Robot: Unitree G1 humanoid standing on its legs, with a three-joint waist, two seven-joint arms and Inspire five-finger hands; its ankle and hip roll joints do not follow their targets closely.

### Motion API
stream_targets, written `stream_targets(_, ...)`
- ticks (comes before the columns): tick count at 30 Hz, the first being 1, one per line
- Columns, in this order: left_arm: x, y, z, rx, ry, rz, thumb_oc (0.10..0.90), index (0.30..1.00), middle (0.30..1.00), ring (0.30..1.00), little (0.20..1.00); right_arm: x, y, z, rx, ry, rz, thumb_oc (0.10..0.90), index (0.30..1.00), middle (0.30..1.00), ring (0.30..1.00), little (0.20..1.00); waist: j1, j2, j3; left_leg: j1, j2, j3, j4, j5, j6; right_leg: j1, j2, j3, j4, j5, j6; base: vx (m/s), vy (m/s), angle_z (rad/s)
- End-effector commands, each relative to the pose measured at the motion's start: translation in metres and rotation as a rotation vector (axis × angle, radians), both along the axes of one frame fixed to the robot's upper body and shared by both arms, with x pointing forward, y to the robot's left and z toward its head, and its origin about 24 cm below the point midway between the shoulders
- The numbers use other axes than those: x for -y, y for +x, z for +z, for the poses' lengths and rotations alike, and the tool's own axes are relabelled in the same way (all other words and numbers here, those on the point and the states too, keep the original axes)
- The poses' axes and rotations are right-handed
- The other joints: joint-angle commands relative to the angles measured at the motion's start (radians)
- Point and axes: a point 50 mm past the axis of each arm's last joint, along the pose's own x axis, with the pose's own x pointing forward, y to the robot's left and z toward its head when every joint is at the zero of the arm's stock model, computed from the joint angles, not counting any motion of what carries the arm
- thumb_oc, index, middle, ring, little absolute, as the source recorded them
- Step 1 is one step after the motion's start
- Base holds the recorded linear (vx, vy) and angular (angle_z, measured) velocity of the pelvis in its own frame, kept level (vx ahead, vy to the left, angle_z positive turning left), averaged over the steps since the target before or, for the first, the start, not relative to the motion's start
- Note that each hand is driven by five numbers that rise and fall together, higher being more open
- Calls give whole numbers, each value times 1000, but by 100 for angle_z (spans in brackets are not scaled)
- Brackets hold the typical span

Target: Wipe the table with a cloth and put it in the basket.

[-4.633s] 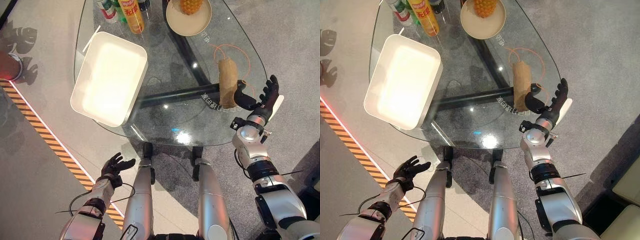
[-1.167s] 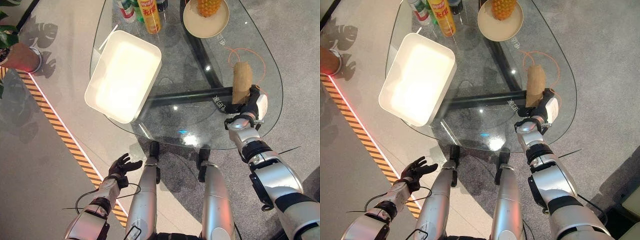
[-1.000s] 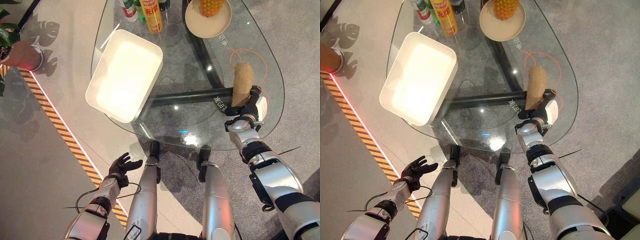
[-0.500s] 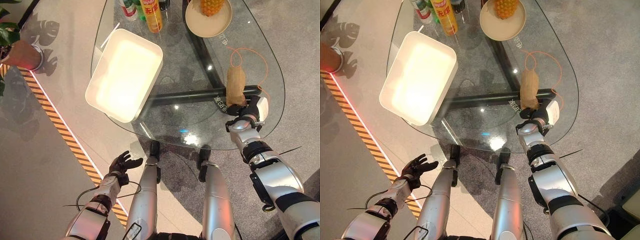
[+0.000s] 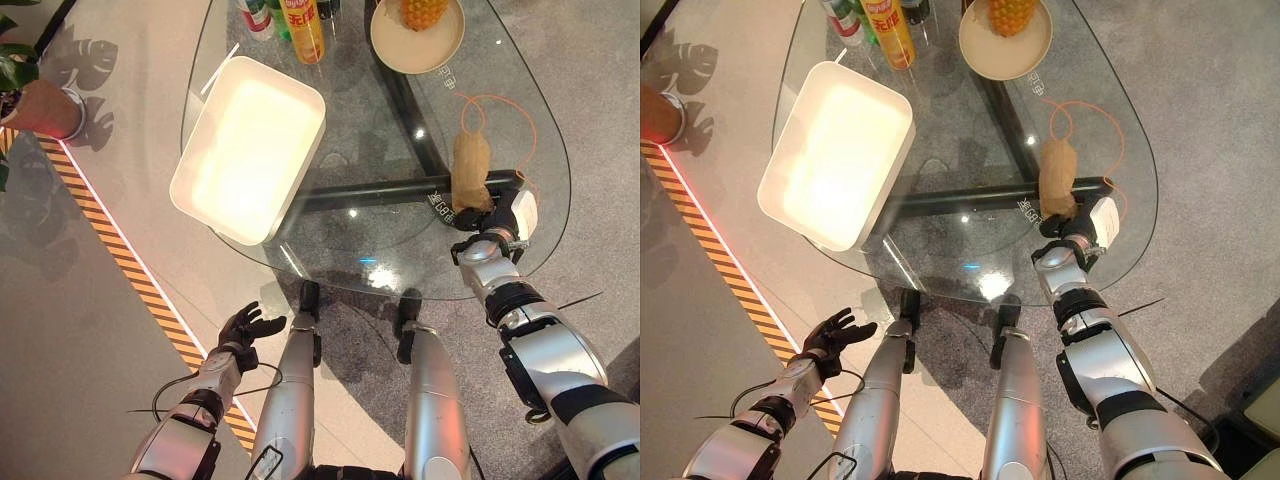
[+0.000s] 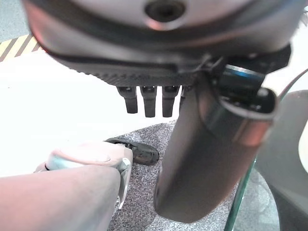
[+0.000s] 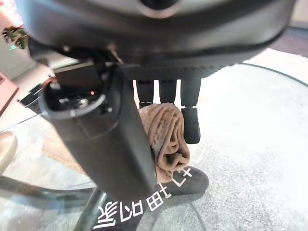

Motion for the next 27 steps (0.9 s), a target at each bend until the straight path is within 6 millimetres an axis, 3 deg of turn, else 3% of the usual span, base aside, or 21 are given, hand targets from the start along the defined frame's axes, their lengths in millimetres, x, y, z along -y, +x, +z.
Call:
stream_targets(1,-6,-8,-6,-30,31,23,800,900,900,900,900,-32,15,51,144,-173,203,100,300,300,300,200,11,13,-18,-38,-86,67,93,-64,102,30,45,-64,-77,43,-40,0,0,0)
stream_targets(11,-5,-10,-7,-23,33,21,800,900,900,900,900,-82,17,64,150,-371,470,100,300,300,300,200,16,12,-18,-41,-93,67,86,-57,100,29,44,-69,-84,43,-45,0,0,0)
stream_targets(27,0,-6,-4,-19,36,2,800,900,900,900,900,-113,11,39,35,-501,706,100,300,300,300,200,19,15,-18,-53,-96,66,89,-51,98,19,37,-77,-85,44,-47,0,0,0)
